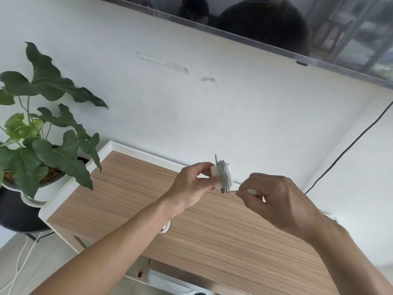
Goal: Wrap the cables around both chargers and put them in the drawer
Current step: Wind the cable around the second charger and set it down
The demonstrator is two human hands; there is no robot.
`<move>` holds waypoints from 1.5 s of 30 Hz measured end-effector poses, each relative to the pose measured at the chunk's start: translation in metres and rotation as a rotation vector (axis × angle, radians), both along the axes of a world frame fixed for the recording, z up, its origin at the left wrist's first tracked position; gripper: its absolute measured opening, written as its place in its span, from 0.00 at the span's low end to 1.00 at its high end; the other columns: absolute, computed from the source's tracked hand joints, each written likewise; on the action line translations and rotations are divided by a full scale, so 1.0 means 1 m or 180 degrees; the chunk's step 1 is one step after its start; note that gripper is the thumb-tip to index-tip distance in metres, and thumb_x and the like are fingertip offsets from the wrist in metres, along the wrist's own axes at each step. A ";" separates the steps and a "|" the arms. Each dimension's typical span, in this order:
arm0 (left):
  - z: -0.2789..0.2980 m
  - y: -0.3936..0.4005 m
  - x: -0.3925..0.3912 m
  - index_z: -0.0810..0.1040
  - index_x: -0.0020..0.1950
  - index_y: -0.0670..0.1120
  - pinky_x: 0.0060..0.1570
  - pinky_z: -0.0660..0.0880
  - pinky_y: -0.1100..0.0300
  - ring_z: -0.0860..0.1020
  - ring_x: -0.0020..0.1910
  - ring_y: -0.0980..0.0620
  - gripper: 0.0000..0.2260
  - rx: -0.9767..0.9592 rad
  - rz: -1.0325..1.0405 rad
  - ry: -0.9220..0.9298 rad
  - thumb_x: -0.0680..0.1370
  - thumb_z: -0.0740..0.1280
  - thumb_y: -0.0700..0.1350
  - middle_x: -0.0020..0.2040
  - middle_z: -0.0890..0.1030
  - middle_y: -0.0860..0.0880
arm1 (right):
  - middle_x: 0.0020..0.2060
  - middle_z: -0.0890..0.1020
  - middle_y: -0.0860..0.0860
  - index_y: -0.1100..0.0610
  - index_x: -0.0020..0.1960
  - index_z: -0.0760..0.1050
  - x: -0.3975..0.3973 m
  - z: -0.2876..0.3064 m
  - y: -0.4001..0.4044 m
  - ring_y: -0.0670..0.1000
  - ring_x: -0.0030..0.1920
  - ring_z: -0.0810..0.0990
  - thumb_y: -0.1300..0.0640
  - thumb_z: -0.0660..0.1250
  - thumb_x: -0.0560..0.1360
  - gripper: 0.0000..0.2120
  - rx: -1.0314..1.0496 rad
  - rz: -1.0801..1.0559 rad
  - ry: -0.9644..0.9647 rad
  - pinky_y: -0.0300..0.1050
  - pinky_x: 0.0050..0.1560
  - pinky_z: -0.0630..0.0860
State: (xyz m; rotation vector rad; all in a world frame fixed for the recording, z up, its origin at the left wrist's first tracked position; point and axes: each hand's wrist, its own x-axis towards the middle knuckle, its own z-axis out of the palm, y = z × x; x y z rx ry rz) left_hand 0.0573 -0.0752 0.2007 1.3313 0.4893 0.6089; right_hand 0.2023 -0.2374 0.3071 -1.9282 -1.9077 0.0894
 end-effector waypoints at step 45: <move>0.011 -0.013 0.000 0.79 0.52 0.45 0.42 0.80 0.63 0.82 0.41 0.57 0.12 0.0766 0.0355 0.0106 0.74 0.78 0.42 0.47 0.85 0.47 | 0.35 0.87 0.48 0.52 0.48 0.83 0.000 -0.004 0.003 0.43 0.37 0.85 0.54 0.72 0.78 0.02 -0.0444 -0.1196 0.1927 0.33 0.42 0.80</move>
